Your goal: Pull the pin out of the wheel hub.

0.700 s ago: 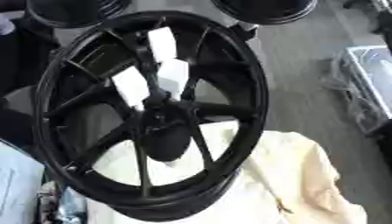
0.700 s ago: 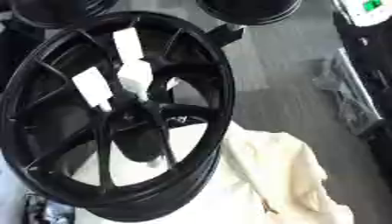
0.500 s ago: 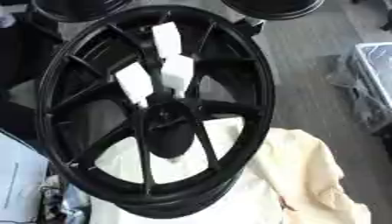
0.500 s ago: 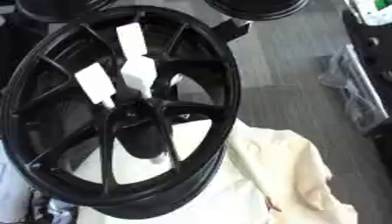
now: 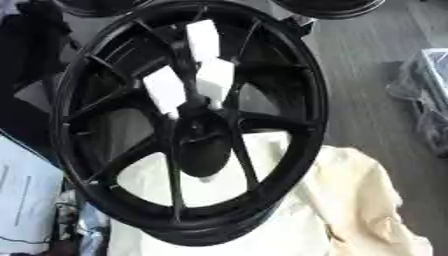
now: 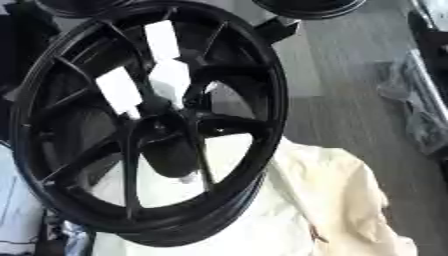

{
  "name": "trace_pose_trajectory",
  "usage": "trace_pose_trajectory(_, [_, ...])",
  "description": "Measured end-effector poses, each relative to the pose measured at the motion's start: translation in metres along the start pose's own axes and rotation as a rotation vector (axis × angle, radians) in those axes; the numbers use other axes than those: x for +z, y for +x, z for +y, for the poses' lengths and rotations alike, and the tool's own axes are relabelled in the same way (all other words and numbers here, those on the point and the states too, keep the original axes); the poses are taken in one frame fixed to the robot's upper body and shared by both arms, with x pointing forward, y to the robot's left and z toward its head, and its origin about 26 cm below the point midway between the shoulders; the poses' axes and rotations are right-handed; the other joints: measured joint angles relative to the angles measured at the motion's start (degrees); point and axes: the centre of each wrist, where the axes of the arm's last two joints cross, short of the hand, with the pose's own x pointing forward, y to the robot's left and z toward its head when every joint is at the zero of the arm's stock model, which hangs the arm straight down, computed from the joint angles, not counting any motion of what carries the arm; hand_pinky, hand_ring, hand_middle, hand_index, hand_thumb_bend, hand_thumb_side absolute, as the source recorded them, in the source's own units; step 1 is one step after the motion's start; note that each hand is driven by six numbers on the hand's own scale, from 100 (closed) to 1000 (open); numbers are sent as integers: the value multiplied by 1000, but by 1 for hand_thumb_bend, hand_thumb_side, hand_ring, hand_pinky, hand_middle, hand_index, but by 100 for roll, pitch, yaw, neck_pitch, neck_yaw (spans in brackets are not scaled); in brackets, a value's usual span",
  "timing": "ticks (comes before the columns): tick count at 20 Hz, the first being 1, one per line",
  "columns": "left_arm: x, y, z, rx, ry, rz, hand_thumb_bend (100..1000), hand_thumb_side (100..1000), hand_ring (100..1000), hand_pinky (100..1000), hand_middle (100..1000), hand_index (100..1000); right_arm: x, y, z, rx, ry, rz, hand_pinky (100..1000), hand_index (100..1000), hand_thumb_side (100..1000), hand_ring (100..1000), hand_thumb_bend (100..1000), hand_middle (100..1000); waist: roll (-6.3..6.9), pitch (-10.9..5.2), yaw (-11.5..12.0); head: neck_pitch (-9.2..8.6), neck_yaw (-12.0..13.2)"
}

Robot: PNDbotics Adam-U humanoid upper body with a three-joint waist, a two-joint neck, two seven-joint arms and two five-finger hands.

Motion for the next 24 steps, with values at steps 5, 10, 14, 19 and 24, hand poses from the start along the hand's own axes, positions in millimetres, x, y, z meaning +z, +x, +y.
trace_pose_trajectory(5, [21, -5, 9, -29, -12, 1, 392, 799, 797, 789, 822, 854, -16, 20, 8, 61, 69, -45, 865, 903, 478, 814, 262, 788, -1, 0, -13, 4, -61])
trace_pose_trajectory(10, [49, -4, 11, -35, -8, -5, 396, 797, 797, 789, 822, 853, -35, 43, 28, 181, 190, -112, 871, 910, 456, 833, 285, 808, -12, -2, -25, 16, -176])
trace_pose_trajectory(14, [57, 0, 8, -13, 16, -12, 402, 793, 797, 789, 822, 853, -48, 52, 52, 269, 318, -145, 870, 907, 434, 842, 308, 816, -15, -12, -25, 16, -258])
trace_pose_trajectory(19, [60, 4, 7, 5, 40, -25, 407, 787, 798, 789, 823, 853, -61, 72, 84, 399, 476, -217, 871, 905, 438, 842, 308, 816, -66, -40, -29, 17, -368])
trace_pose_trajectory(24, [61, 5, 9, 13, 69, -32, 409, 785, 797, 790, 823, 851, -62, 79, 101, 449, 573, -262, 868, 902, 428, 837, 321, 812, -82, -49, -27, 17, -406])
